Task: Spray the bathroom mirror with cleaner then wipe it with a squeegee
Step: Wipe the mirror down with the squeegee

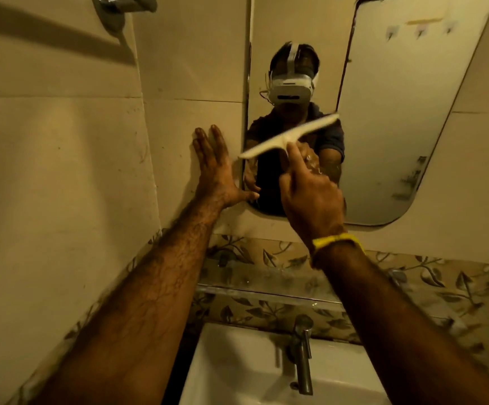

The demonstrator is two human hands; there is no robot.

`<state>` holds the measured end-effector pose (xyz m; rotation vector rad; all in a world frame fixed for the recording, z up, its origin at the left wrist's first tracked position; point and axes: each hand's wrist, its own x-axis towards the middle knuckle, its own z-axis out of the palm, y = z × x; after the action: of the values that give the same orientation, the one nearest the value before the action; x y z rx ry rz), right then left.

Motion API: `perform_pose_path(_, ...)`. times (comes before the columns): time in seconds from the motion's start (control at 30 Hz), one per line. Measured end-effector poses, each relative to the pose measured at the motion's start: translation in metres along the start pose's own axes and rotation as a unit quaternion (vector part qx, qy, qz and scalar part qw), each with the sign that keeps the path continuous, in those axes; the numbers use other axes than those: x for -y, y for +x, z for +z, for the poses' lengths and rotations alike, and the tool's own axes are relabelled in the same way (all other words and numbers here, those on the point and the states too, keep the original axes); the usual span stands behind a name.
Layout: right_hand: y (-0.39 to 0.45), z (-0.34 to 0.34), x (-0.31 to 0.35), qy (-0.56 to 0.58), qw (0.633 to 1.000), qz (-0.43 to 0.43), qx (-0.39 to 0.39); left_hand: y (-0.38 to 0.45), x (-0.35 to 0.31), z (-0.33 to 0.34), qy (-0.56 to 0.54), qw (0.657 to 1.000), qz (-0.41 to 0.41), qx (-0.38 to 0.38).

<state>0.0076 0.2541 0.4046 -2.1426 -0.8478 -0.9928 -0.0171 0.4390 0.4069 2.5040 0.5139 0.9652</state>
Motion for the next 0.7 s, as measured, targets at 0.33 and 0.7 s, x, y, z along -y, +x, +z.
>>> perform_pose_path(0.33, 0.023, -0.015, -0.023, 0.007, 0.997, 0.020, -0.072, -0.006, -0.025, 0.004, -0.026, 0.998, -0.031, -0.051)
perform_pose_path(0.7, 0.015, -0.037, -0.089, 0.034, 0.969, 0.167, -0.177, -0.007, -0.030, 0.026, 0.032, 0.999, 0.026, -0.006)
